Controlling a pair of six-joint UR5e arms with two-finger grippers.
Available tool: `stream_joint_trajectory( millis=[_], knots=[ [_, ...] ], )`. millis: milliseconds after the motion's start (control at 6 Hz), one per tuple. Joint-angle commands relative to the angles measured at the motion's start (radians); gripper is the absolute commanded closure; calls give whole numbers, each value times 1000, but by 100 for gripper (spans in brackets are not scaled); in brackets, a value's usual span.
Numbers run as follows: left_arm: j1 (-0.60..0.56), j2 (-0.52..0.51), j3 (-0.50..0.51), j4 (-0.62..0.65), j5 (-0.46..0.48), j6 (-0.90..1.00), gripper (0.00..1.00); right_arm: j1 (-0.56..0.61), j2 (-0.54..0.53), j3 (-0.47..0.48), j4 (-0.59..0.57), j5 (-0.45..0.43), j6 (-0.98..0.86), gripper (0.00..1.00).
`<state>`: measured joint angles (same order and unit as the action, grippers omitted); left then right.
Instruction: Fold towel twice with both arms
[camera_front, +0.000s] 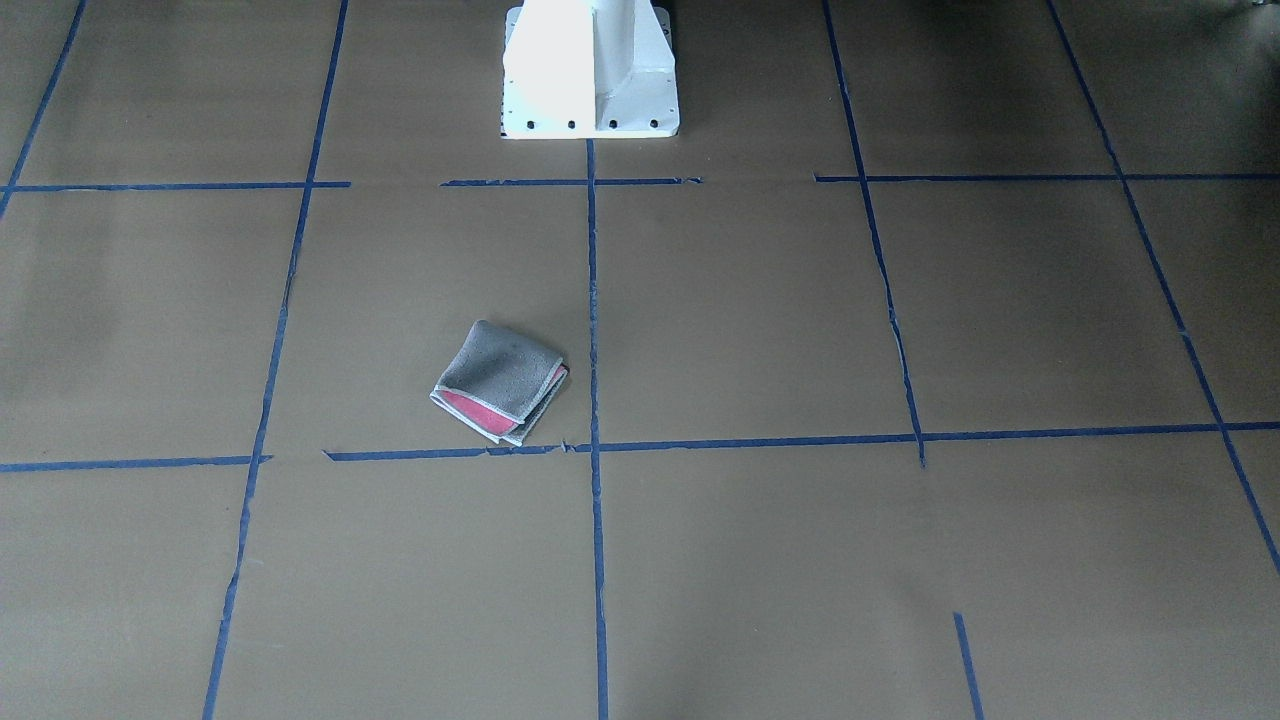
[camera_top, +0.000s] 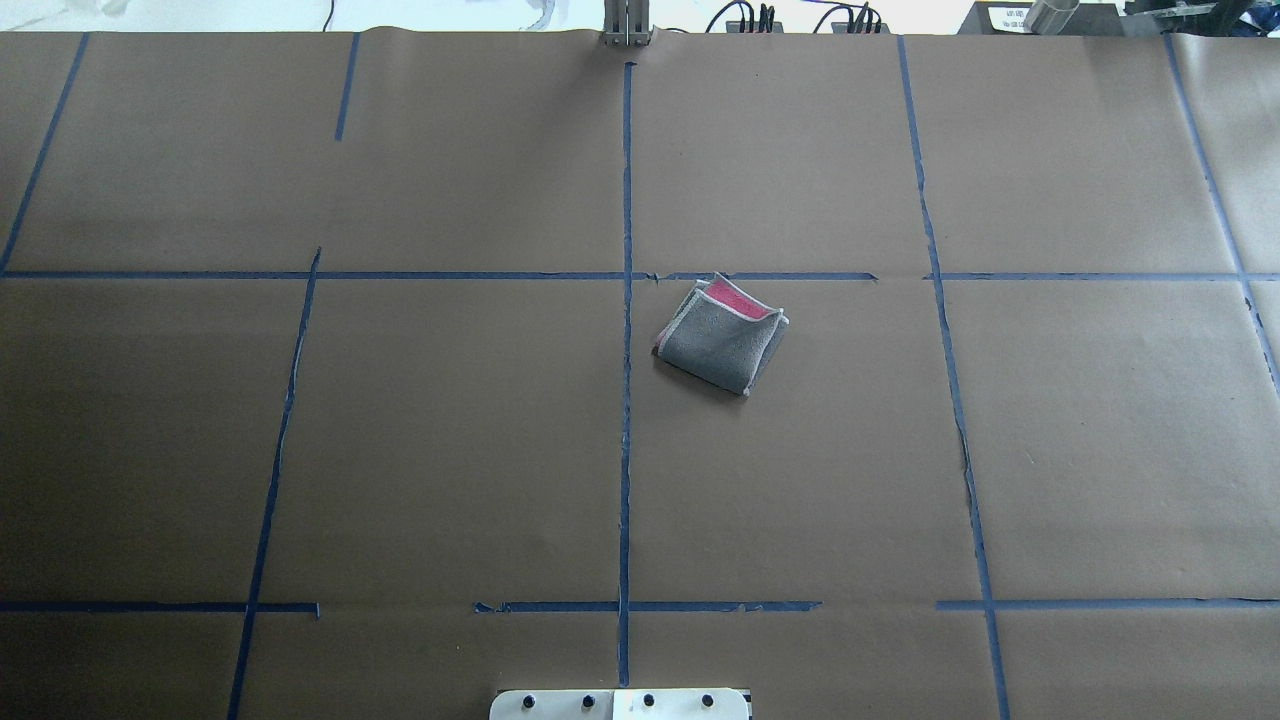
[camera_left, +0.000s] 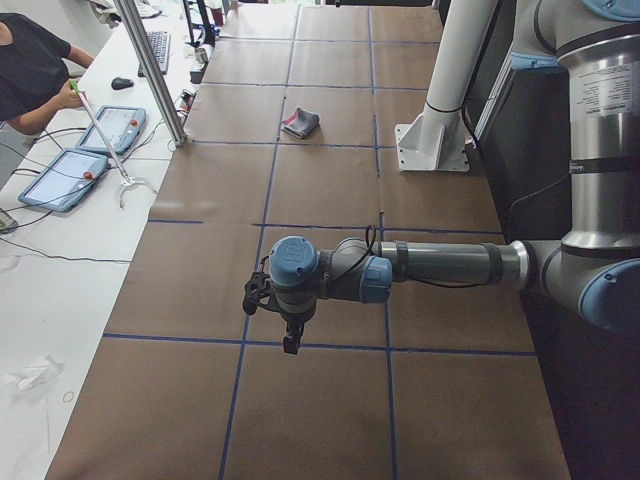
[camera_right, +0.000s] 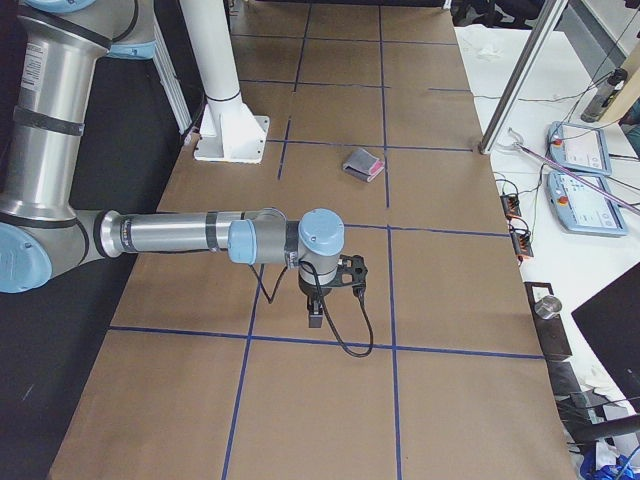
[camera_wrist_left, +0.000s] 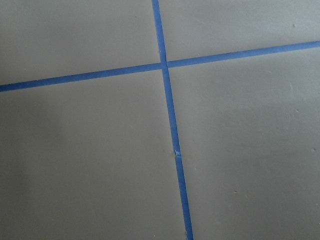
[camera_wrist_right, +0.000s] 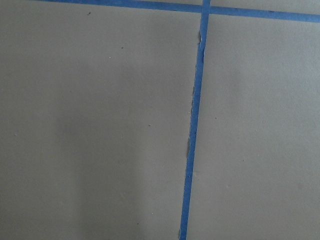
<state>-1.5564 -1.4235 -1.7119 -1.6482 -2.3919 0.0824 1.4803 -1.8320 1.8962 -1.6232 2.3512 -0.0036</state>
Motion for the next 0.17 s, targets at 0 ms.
stream_joint_trajectory(
  millis=[0],
  knots=[
    [1,0,-2,-1,3,0,0,0,0,-2,2,2,0,0]
  ],
)
